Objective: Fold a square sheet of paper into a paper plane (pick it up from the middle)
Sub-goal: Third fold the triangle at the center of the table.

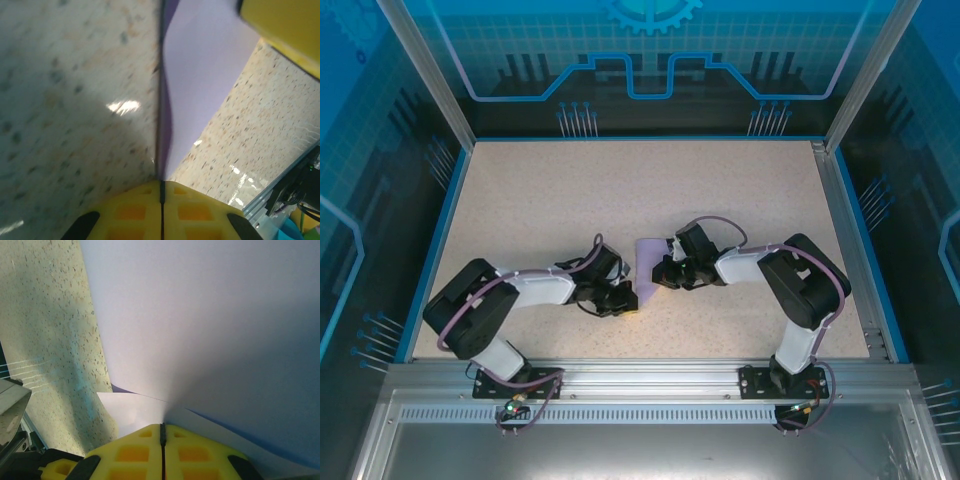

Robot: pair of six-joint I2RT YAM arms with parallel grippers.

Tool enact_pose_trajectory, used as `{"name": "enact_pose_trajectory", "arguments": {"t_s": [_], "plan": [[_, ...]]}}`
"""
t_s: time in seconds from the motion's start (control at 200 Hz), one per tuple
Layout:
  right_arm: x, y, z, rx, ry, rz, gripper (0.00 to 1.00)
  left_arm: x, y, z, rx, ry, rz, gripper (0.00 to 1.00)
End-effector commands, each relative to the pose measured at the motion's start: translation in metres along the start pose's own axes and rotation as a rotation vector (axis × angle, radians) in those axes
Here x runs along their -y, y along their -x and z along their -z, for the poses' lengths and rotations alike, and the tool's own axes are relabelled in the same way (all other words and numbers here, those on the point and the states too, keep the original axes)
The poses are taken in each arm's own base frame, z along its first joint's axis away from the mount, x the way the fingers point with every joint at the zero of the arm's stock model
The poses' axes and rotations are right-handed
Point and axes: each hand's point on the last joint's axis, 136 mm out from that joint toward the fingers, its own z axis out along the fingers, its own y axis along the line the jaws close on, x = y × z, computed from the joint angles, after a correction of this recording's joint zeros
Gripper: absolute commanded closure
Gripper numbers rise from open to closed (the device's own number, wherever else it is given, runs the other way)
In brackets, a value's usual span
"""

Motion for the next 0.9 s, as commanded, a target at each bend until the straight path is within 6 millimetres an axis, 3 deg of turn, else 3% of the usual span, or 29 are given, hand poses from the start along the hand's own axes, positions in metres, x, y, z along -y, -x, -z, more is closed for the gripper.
{"name": "enact_pose_trajectory", "arguments": {"t_s": [0.0,0.105,0.215,0.44,0.625,0.79,0.895], "plan": [[0.033,-0.006,-0.002,-0.004,-0.099,-0.059,0.93,0.005,-0.002,0.015,0.03,-0.007,0.016,0.89],[0.033,-0.007,-0.003,-0.006,-0.099,-0.059,0.93,0.029,0.009,0.026,0.08,-0.077,-0.016,0.87],[0.032,-0.006,-0.002,-0.003,-0.099,-0.057,0.93,0.048,0.018,0.025,0.08,-0.12,-0.031,0.86],[0.032,-0.006,-0.003,-0.003,-0.098,-0.057,0.93,0.051,0.036,-0.001,0.059,-0.117,-0.012,0.85],[0.034,-0.007,-0.004,-0.009,-0.101,-0.059,0.93,0.013,0.026,-0.011,0.036,0.008,0.042,0.86],[0.035,-0.007,-0.004,-0.008,-0.108,-0.061,0.93,-0.026,0.0,-0.01,-0.006,0.099,0.081,0.86],[0.035,-0.007,-0.004,-0.008,-0.109,-0.062,0.92,-0.04,-0.011,-0.006,-0.009,0.134,0.088,0.86]]}}
